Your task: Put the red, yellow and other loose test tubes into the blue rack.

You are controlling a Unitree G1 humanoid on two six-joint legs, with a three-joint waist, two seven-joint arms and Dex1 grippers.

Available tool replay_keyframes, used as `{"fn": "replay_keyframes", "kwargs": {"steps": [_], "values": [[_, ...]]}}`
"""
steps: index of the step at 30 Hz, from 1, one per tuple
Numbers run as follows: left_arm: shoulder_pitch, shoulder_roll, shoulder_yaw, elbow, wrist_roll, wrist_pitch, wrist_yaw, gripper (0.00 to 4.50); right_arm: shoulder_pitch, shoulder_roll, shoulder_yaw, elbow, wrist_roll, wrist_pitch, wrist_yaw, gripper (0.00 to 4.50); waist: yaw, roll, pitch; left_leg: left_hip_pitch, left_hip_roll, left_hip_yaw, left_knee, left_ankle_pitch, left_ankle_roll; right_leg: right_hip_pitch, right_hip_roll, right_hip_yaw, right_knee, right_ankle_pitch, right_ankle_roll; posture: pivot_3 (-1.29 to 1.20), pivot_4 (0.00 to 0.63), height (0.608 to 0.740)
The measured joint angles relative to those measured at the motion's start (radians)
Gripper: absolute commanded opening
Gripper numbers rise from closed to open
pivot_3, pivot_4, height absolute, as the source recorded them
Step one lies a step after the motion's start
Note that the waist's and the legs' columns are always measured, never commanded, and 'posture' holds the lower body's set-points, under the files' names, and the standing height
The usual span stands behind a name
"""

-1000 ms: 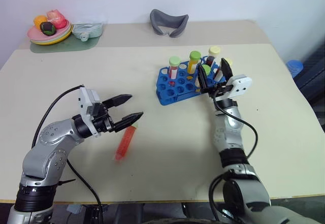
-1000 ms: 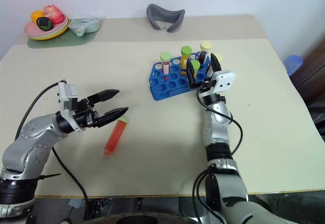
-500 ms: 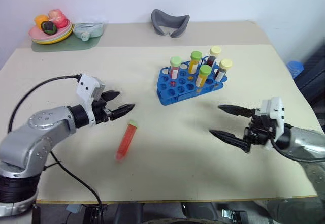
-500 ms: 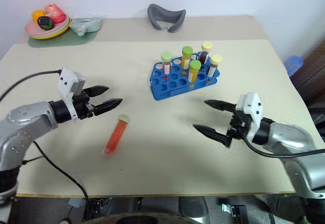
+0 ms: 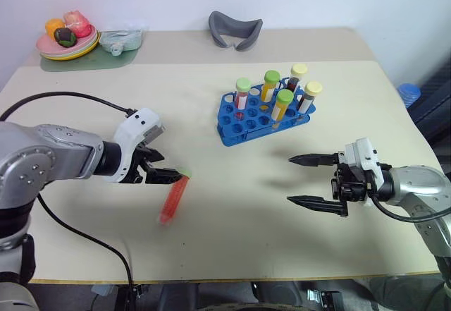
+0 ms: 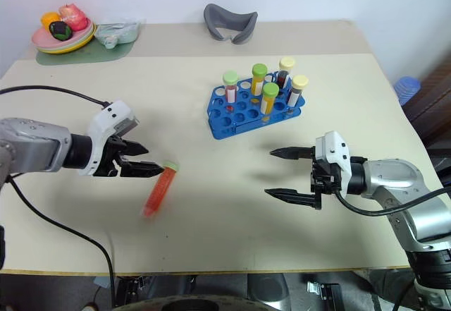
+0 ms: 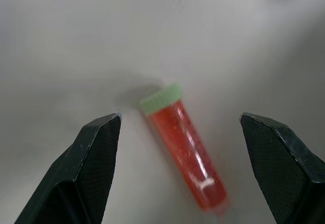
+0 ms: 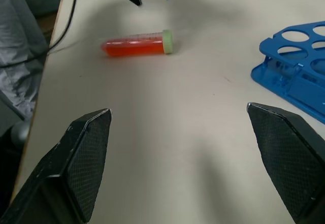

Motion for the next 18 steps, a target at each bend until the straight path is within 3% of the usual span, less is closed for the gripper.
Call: {"fn": "replay_keyframes", "kwargs": {"steps": [6,11,18], "values": [[-0.089,0.096,-0.142,0.174,-0.369,0.000,0.267,3.84,-0.022,0.029,0.014,0.016,-0.011,-0.006,0.012,4.35,0.005,-0.001,0.000,0.000,0.000,0.000,0.001,0.000,0.000,0.000,0.000,0.000,0.000,0.000,0.000,0.00,0.150,0.740],[-0.149,0.242,-0.365,0.246,-0.782,-0.118,0.596,3.84,-0.049,0.049,0.029,0.021,-0.020,-0.006,0.015,4.35,0.004,-0.001,0.000,0.000,0.000,0.000,0.001,0.000,0.000,0.000,-0.001,0.000,0.001,0.000,0.000,0.00,0.150,0.740],[-0.160,0.256,-0.505,0.260,-0.853,-0.208,0.682,3.84,-0.075,0.068,0.043,0.022,-0.028,0.003,0.011,4.35,0.012,-0.001,0.000,0.000,0.000,0.000,0.001,0.000,0.000,0.000,0.000,0.000,0.001,0.000,0.000,0.00,0.150,0.740]]}}
